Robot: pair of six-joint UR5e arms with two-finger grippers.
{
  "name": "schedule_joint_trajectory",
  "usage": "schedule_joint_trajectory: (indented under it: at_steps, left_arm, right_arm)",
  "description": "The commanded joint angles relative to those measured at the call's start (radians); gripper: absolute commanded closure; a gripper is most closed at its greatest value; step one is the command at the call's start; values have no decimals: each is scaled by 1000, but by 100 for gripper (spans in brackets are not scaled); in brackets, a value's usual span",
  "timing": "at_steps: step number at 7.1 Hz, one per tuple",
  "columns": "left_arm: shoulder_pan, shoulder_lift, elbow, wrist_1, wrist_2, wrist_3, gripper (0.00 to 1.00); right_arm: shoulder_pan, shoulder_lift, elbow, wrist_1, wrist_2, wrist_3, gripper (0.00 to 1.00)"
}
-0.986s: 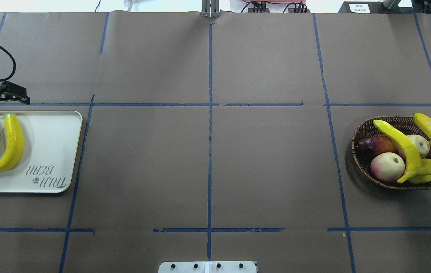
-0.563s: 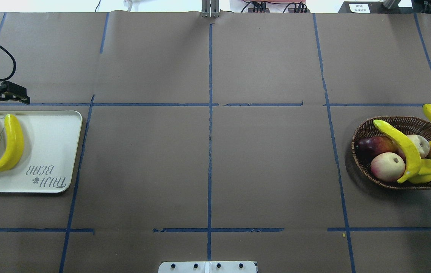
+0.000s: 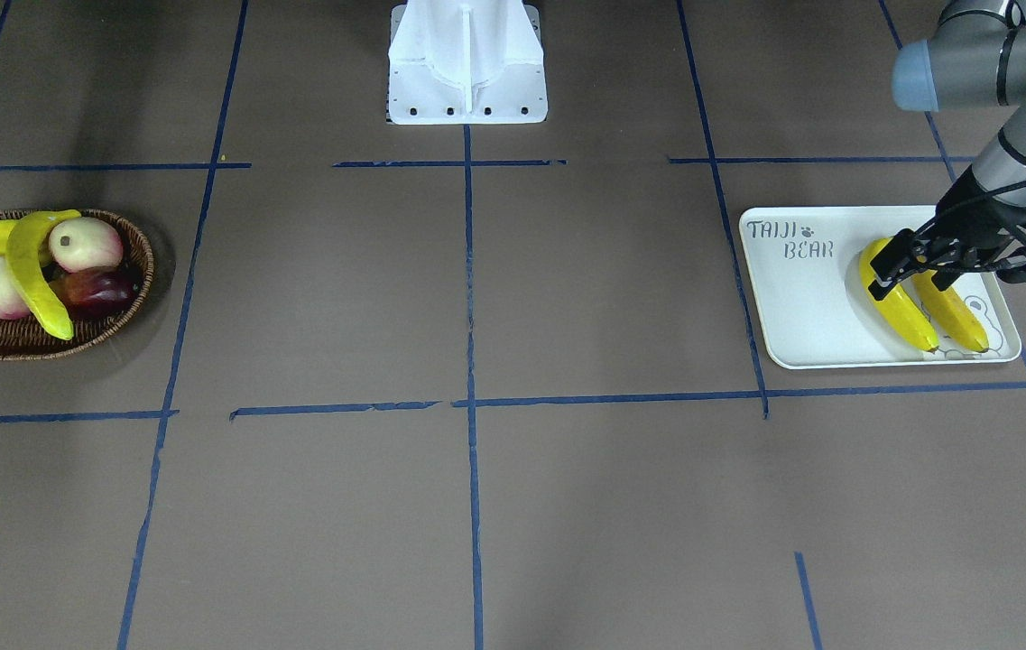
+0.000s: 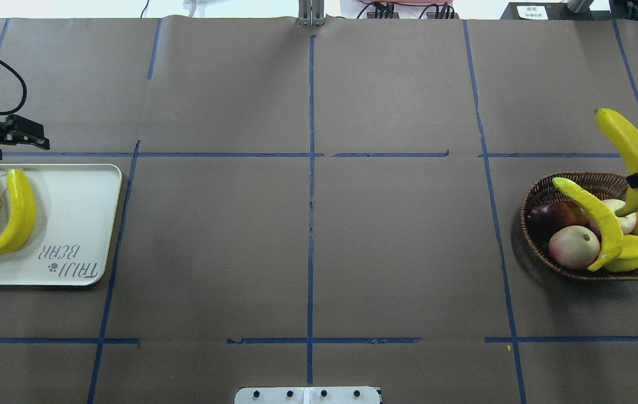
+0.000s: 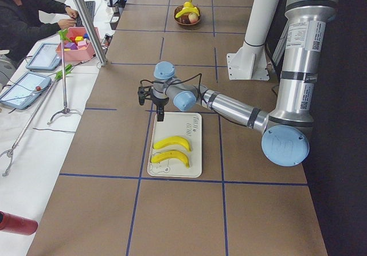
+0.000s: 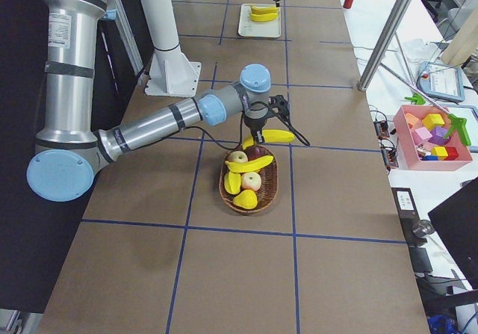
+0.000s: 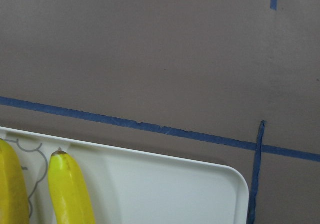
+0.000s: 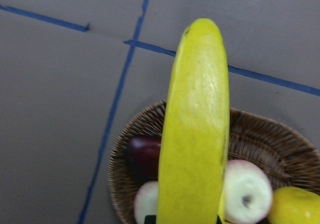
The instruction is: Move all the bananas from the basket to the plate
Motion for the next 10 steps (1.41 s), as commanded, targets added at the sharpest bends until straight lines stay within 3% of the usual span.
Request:
schedule_joint_trajectory:
  at_steps: [1, 2, 3, 4, 6, 8, 10]
  left_arm:
    - [28, -84, -11, -6, 0, -210, 1]
    - [84, -142, -17, -6, 2, -334, 1]
    - [120, -211, -23, -11, 2, -457, 1]
    - [137, -241, -38, -55, 2, -560, 1]
    - [271, -270, -6, -417, 12, -772, 1]
    - [319, -390, 14, -459, 34, -923, 1]
    - [431, -457, 26, -459, 193, -960, 2]
  right_arm:
    - [-157, 243, -7, 26, 62, 472, 99]
    - [-273, 332, -10, 91, -38, 678, 99]
    - [-416, 359, -9, 215, -200, 852, 98]
    - [-542, 359, -13, 398, -346, 986, 98]
    - [-690, 371, -32, 527, -497, 1002, 98]
    - [-735, 374, -47, 624, -519, 1002, 98]
    - [-760, 428, -70, 633, -521, 999, 98]
